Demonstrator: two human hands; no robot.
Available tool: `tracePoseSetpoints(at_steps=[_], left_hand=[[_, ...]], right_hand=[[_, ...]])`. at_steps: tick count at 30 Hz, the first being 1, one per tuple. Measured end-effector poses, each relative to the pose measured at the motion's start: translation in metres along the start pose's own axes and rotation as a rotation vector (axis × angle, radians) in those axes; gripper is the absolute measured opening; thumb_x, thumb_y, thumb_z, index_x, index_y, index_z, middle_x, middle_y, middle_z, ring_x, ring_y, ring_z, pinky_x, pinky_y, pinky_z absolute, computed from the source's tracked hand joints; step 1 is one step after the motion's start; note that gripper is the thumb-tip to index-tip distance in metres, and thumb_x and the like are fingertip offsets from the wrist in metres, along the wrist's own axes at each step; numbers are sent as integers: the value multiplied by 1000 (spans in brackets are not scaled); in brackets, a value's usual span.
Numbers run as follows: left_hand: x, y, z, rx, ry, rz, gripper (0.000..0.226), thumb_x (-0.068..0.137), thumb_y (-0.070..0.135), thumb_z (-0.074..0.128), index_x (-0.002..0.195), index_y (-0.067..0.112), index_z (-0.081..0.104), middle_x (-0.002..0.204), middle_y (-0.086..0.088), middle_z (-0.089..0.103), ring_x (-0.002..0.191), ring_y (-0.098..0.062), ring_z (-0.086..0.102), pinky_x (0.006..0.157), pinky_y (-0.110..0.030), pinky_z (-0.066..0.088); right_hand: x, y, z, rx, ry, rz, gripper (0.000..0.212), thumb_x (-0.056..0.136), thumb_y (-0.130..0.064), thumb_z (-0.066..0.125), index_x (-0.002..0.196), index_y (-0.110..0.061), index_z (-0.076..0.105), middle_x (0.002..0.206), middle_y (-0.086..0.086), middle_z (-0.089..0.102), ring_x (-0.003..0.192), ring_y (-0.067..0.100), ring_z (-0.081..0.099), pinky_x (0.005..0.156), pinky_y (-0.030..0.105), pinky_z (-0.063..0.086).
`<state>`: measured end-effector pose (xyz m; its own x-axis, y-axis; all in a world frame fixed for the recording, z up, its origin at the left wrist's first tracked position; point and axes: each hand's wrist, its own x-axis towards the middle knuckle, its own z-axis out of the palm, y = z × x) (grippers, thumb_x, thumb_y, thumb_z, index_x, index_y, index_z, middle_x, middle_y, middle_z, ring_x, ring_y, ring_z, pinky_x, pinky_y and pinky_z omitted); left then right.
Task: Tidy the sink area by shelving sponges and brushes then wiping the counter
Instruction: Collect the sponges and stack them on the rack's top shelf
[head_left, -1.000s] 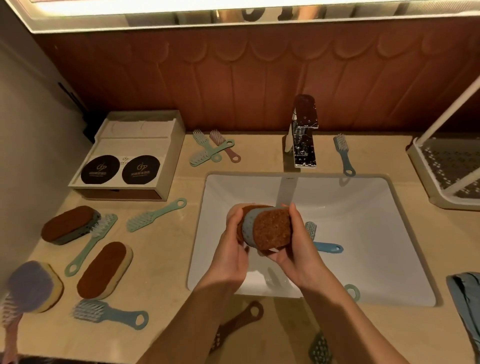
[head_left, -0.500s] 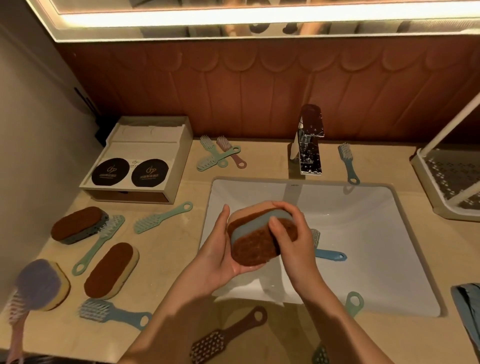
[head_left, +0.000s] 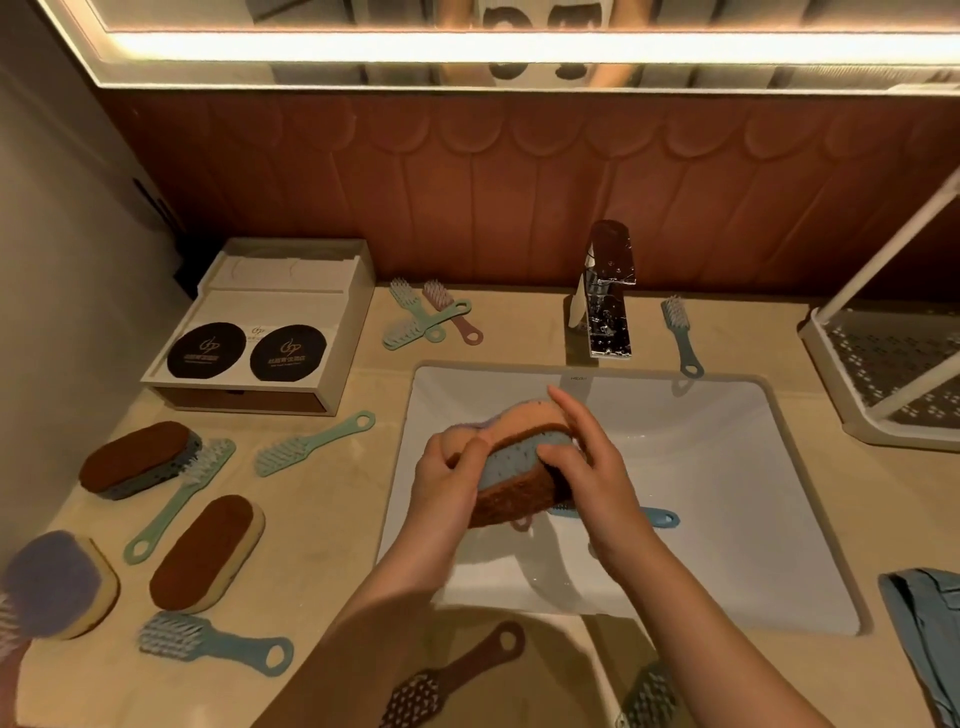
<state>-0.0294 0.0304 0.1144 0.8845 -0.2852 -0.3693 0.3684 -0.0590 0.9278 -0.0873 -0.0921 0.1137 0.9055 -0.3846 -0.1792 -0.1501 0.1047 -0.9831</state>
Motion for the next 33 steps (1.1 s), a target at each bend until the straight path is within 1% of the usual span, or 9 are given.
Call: tracePoseSetpoints(at_steps=[3,7,10,13,18,25,28,30,33], left_hand=[[0,2,-5,296,99,194,17,89,20,56,104,17,49,89,-2,58,78,-7,58,53,-11,45],[-7,6,0,350,53,256,26,89,19,58,110,20,43,86,10,54,75,-1,55,50,-5,43],[-10,4,2,275,-19,198,28,89,35,55,110,22,43,94,4,58,83,-4,60,58,-10,49],[-12,6,1,174,-140,43,54,75,64,43,111,24,44,104,-4,60,91,-17,65,68,-30,58],[-5,10,-6,314,-74,91,56,75,76,39,95,25,53,89,-1,65,81,-18,67,64,-35,57],[9,13,5,633,56,283,44,89,57,33,85,21,58,79,2,64,78,-16,62,65,-29,45],[19,11,2,729,7,317,41,95,49,32,82,24,61,81,1,66,80,-19,61,70,-31,44],[22,6,1,739,0,323,41,96,47,30,80,25,62,81,0,68,79,-18,62,71,-32,46],[24,-3,2,714,13,306,45,97,45,28,80,21,62,77,-2,67,76,-19,63,72,-36,49]], right_hand=[[-3,-5,0,135,-56,234,26,93,-34,48,117,-43,49,112,3,56,95,20,63,79,49,57],[-2,-5,5,128,-77,266,29,90,-46,49,118,-40,46,115,4,55,99,24,63,67,38,59],[2,-6,7,69,-32,255,30,88,-45,53,114,-30,49,110,5,57,93,25,65,59,34,58],[1,-4,11,-34,38,210,28,89,-40,54,110,-22,47,105,5,58,87,19,64,51,29,55],[-9,3,26,-115,27,109,20,90,-37,52,105,-27,44,92,-4,60,76,11,66,51,30,55],[7,2,30,-229,116,-43,31,92,-43,47,87,-13,50,74,14,55,69,26,57,63,39,48],[11,11,35,-205,124,-37,36,94,-37,47,74,-7,46,67,4,47,64,14,46,63,32,39],[16,19,37,-225,146,-25,37,94,-35,48,63,-16,42,55,-10,43,57,9,40,60,31,35],[23,25,38,-269,164,-27,43,93,-32,49,55,-21,34,44,-10,38,51,9,35,57,31,31]])
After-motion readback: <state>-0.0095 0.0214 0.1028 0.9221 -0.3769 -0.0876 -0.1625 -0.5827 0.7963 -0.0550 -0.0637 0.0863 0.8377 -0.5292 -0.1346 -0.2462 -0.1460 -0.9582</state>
